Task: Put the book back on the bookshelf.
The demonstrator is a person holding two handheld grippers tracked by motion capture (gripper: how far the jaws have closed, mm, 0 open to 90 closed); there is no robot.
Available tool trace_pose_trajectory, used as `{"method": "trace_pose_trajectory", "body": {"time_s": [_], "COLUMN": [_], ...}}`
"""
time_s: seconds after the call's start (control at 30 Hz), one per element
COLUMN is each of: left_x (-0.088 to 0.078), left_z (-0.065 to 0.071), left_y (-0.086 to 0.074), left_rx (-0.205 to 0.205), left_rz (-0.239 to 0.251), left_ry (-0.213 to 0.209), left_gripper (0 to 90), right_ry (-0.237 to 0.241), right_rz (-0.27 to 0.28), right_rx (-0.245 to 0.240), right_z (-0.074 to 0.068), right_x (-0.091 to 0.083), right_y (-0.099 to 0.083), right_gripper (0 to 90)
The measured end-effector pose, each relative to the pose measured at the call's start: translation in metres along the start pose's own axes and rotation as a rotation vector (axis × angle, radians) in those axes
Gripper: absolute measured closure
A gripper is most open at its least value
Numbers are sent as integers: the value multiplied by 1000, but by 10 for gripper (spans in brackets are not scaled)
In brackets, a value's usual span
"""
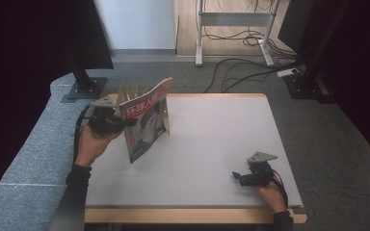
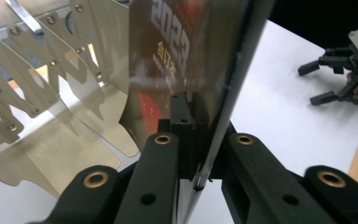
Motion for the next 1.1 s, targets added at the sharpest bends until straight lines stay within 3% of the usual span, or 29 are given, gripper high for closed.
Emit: {"method": "trace_pose_trajectory", "body": {"time_s": [0.3, 0.77, 0.9, 1.03, 1.1], "left_x": [4, 32, 41, 47, 52], "left_z": [-10, -23, -18, -5, 1], "left_y": [9, 24, 24, 22, 21], "left_rx": [-49, -45, -11, 72, 88], "left_rz": [74, 121, 127, 110, 99], "left_ry": [88, 193, 185, 202, 206], "left_gripper": [871, 870, 869, 866, 863], "right_ry": [2, 1, 1, 2, 1], "right_rz": [-1, 3, 3, 2, 2], "right_rx": [-2, -3, -4, -4, -4], "right_z": [0, 1, 1, 1, 1], "right_x": [0, 0, 0, 0, 0], "right_y": [0, 0, 0, 0, 0], "right_gripper": [126, 126, 126, 126, 126]}}
Point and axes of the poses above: each handheld gripper's, and its own axes: x roughly forward along the jaws, y roughly out of its top, z roughly to its right, the point moved 3 cm from there along x, roughly forward along the jaws, and after that the axes turned 12 degrees about x, right-handed, at the moved point
